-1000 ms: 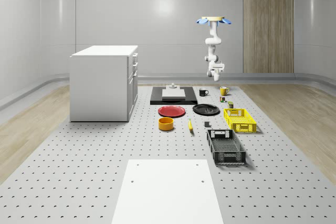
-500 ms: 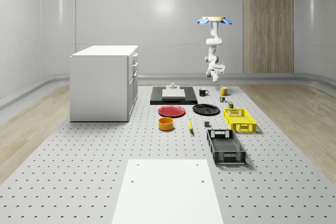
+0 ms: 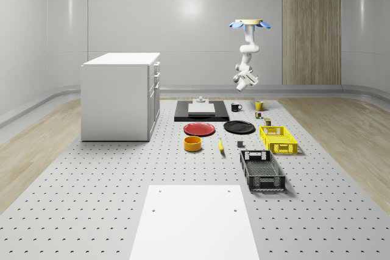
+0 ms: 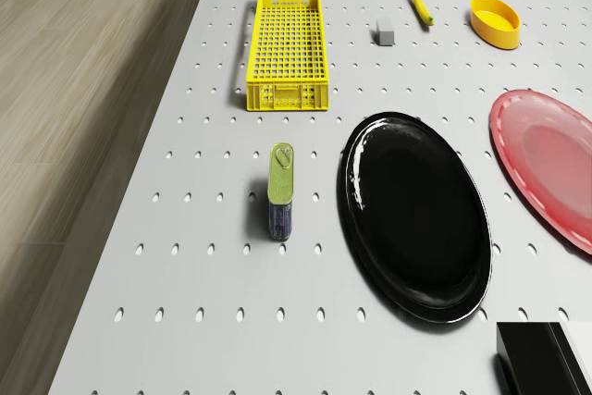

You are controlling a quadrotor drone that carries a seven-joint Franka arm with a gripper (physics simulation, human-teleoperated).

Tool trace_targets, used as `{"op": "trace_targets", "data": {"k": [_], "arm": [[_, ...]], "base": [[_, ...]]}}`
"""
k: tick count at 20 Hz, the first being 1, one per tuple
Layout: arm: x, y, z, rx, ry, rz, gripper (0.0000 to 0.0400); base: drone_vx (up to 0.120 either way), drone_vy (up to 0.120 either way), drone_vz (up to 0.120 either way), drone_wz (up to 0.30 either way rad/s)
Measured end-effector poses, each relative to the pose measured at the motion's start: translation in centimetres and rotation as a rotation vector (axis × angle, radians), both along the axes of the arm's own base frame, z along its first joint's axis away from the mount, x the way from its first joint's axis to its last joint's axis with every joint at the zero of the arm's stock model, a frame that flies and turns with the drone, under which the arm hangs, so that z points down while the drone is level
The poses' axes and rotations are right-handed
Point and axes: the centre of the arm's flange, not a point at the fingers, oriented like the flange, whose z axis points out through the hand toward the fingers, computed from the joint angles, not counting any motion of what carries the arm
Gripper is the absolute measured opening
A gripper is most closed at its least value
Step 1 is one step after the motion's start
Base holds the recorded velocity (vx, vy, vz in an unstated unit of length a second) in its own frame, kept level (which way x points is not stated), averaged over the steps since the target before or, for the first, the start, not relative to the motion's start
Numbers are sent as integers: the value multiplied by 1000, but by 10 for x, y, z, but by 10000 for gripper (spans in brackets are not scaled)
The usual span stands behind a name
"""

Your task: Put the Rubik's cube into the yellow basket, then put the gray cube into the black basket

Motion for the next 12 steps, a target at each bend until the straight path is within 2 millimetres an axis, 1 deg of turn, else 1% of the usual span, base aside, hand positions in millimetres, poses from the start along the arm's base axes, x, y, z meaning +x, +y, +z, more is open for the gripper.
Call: {"op": "trace_targets", "data": {"k": [1,3,5,7,8,10,12], "arm": [[0,8,-12,-144,0,-5,400],[1,18,-43,-469,0,-17,400],[3,17,-77,-816,0,-29,400],[4,6,-108,-1146,0,-42,400],[4,-2,-120,-1294,0,-48,400],[5,-20,-137,-1545,1,-56,400],[5,-36,-148,-1736,2,-62,400]], "base": [[120,0,-120,0],[120,0,-120,0],[120,0,-120,0],[120,0,-120,0],[120,0,-120,0],[120,0,-120,0],[120,0,-120,0]]}}
